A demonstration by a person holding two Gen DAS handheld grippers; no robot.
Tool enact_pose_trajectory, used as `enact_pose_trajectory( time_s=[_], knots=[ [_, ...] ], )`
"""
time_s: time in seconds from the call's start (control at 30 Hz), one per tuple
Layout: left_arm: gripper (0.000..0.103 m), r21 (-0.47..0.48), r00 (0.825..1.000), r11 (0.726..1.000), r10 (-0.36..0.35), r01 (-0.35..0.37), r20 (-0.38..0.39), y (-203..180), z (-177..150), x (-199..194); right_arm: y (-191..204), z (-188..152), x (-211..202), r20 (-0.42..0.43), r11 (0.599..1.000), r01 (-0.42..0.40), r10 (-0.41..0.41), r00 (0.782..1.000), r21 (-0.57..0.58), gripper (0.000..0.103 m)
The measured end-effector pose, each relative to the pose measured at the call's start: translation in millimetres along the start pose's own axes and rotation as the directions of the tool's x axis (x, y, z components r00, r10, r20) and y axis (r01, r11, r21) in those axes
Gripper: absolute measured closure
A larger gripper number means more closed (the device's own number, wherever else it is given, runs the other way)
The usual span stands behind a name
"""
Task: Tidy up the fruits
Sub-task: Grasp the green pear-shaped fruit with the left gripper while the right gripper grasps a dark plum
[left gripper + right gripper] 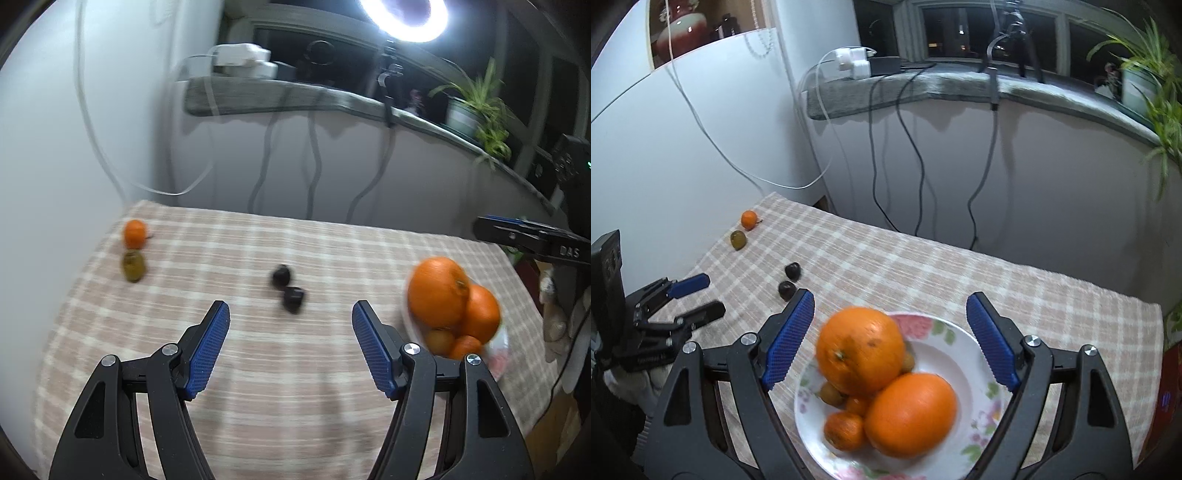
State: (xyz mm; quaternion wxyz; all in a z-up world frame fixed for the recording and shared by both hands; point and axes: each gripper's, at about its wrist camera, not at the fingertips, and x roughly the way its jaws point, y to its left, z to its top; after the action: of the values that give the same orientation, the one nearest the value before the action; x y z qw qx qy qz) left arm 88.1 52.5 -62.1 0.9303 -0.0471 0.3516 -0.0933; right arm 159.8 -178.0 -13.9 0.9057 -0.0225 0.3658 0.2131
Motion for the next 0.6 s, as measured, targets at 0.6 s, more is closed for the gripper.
enact_pose_trajectory(
  time_s=[0.6],
  knots=[
    [0.054, -0.189, 0.993, 0.976, 0.113, -0.108, 0.015, 112, 18, 11, 90, -1, 66, -0.106, 0.992, -0.102, 0.094, 0.99, -0.076, 0.041]
  ],
)
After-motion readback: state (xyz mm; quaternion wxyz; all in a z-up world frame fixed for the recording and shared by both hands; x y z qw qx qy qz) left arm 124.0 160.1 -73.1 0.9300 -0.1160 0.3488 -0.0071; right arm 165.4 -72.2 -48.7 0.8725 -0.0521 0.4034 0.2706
